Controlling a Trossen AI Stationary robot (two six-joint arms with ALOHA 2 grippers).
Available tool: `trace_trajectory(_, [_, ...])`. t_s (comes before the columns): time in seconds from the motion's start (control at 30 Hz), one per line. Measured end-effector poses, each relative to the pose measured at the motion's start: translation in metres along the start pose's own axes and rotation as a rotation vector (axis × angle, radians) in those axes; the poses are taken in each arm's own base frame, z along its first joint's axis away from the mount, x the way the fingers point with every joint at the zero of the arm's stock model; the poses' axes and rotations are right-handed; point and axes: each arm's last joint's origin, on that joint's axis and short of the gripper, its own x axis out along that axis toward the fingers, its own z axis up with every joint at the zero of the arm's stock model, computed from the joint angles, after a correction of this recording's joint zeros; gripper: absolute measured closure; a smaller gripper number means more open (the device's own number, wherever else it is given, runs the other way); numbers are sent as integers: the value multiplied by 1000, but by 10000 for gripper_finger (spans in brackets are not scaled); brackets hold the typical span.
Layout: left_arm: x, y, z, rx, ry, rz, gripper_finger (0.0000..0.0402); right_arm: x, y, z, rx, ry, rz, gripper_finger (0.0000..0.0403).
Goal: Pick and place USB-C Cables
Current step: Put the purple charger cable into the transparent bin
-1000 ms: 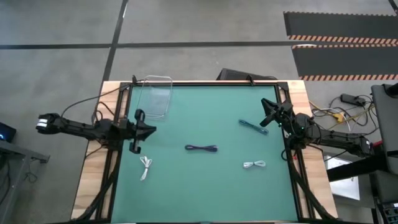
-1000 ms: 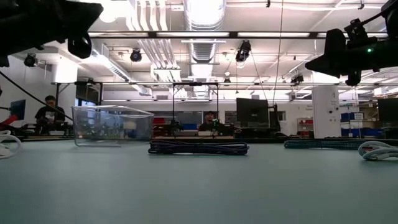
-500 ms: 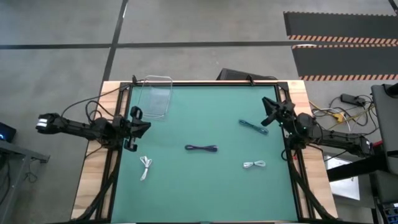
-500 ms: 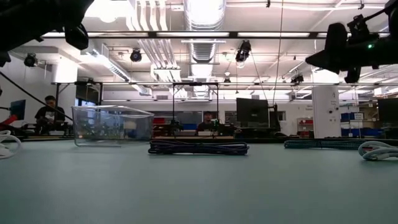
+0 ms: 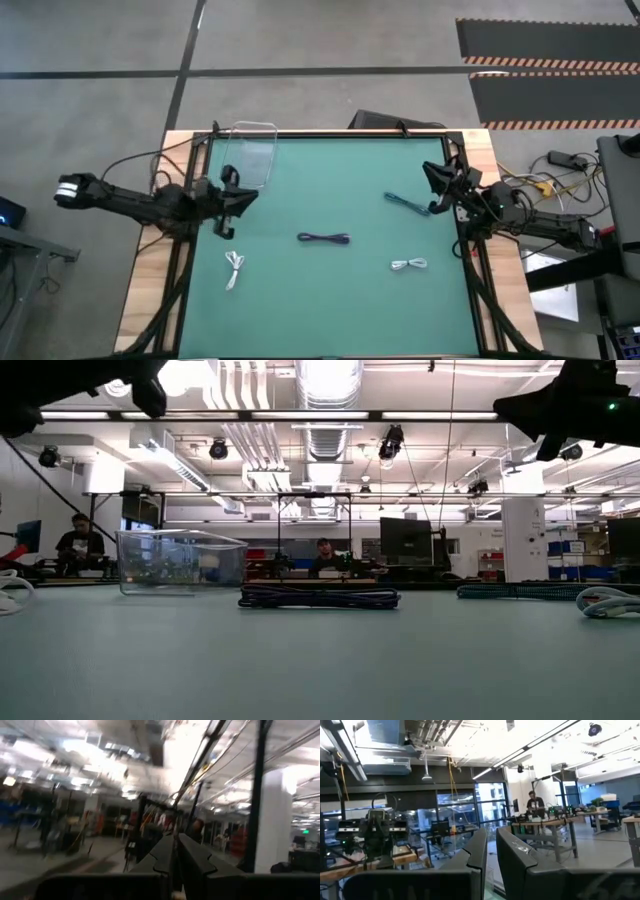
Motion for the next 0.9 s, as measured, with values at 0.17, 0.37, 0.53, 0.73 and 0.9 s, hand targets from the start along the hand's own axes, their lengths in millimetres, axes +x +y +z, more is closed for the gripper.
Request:
trace_trajectory(0.17, [22,-2,-5,-35,96,73,393,0,0,0,1,0,2,371])
trace_trajectory(0.37, [54,-9,-3,-20,255,117,393,0,0,0,3,0,2,371])
trace_trajectory(0.53, [79,-15,8,-44,387,146,393,0,0,0,-10,1,2,371])
trace_trajectory(0.73, [100,-21,19,-112,563,211,393,0,0,0,-13,2,1,371])
trace_trajectory(0.9, [116,-28,19,-146,616,224,393,0,0,0,-14,2,1,371])
